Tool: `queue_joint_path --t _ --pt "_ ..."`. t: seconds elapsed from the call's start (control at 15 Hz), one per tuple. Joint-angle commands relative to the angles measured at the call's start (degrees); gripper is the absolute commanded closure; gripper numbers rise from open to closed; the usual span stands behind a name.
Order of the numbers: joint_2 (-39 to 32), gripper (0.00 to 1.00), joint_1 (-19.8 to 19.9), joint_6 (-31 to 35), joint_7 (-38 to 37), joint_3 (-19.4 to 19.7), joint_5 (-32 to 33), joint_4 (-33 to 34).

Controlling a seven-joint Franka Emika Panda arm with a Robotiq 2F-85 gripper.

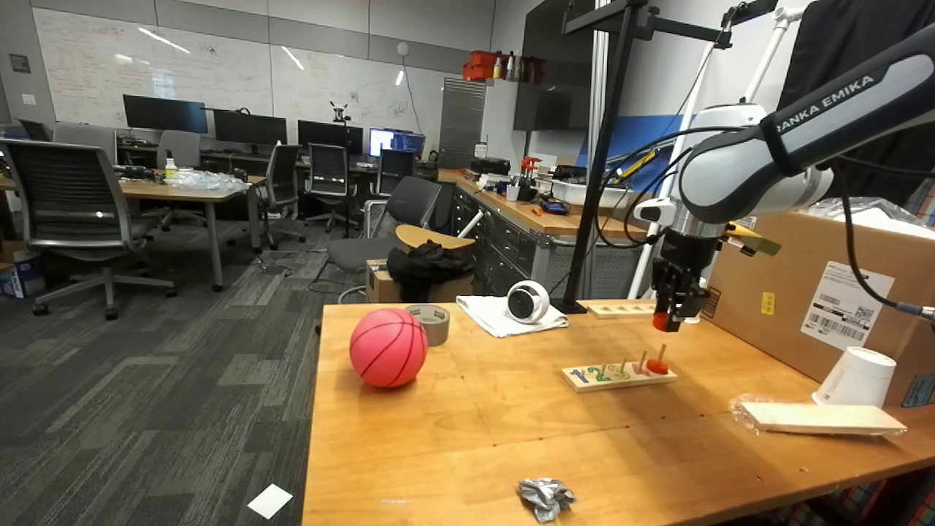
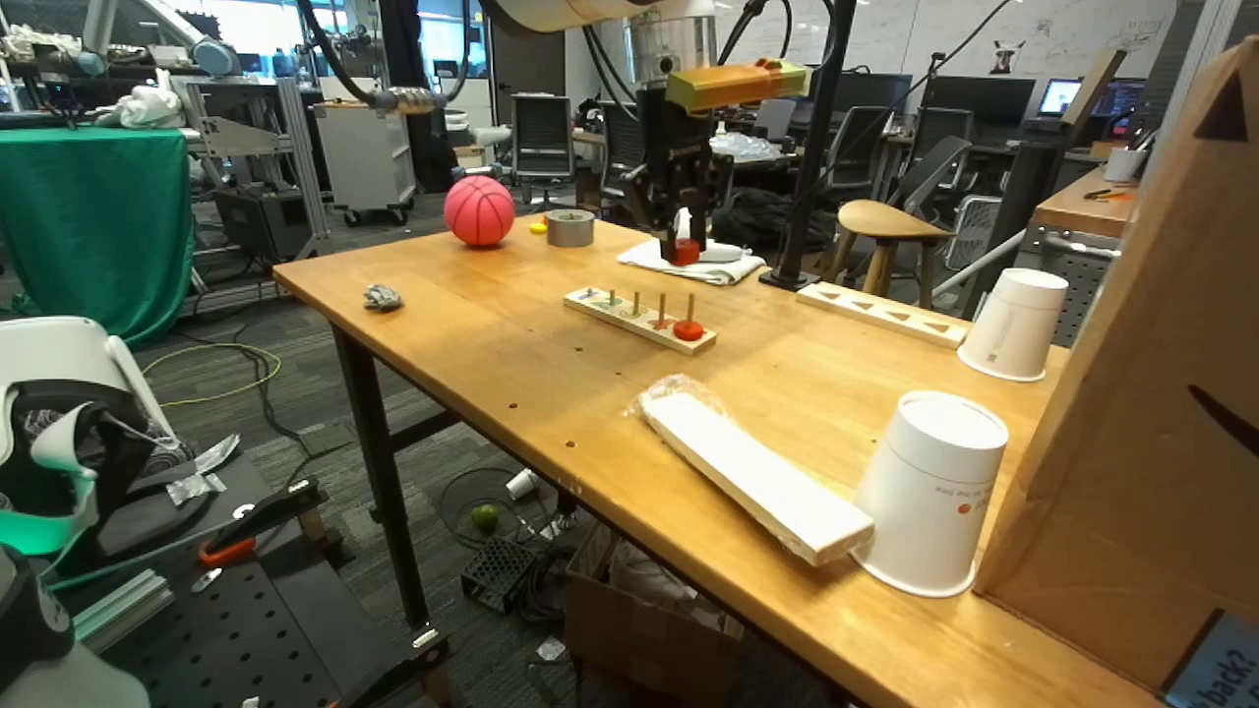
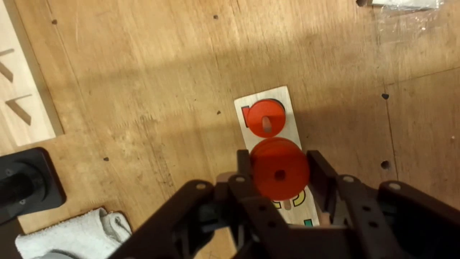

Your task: Put the discs on the first road on the right of the wooden rock

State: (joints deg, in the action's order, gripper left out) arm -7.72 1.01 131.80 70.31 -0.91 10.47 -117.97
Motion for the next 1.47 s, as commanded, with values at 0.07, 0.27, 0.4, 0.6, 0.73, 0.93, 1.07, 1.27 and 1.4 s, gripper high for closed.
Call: queue_joint_path --t 0.07,0.27,0.4,0.6,0.73,0.93,1.07,1.27,1.4 --pt "0.3 0.83 0.6 -0.4 -1.4 0.5 0.7 -0.4" --pt "-1.1 0.83 0.8 -0.4 -1.4 0.5 0.3 0.2" --pt "-1.9 0.83 0.9 -0.7 -1.4 0.5 0.3 0.7" --pt "-3.2 0.83 0.9 -0.8 -1.5 0.5 0.7 1.5" --pt "-3.9 0.83 1.1 -0.9 -1.2 0.4 0.4 2.2" --pt "-5.1 0.83 1.3 -0.9 -1.1 0.4 0.5 3.1" --pt "-5.7 0.83 1.5 -0.9 -1.0 0.4 0.5 3.6" --pt "-6.1 0.83 1.7 -0.8 -1.0 0.4 0.5 4.2" --pt "-6.2 0.83 1.8 -0.8 -1.0 0.4 0.4 4.3"
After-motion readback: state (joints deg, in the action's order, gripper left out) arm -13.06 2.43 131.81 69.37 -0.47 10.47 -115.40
